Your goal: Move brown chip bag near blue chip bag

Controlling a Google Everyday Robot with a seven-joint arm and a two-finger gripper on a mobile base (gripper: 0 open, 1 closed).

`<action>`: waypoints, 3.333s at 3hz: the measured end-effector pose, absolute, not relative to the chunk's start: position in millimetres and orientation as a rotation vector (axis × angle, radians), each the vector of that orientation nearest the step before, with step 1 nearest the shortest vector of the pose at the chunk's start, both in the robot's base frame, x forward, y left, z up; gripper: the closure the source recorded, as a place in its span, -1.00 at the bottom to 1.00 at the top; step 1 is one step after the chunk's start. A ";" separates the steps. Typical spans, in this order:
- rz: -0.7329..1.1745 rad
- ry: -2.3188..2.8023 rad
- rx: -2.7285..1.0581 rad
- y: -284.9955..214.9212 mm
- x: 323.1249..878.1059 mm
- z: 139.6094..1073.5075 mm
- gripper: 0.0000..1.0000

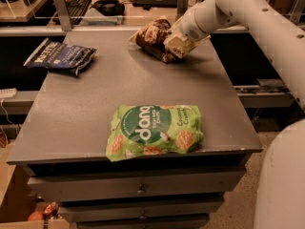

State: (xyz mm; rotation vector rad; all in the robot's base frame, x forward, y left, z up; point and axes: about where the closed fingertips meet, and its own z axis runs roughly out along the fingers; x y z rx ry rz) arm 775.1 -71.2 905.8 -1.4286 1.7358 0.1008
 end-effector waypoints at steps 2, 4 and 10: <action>0.080 1.513 -1.451 -6.9 803.9 941.5 1.00; 0.158 1.376 -1.445 59.9 823.4 957.2 1.00; 0.315 1.371 -1.446 101.1 816.6 932.6 -1.00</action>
Offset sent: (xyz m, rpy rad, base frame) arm 0.0454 0.1059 0.0790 0.0951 -0.3011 0.1856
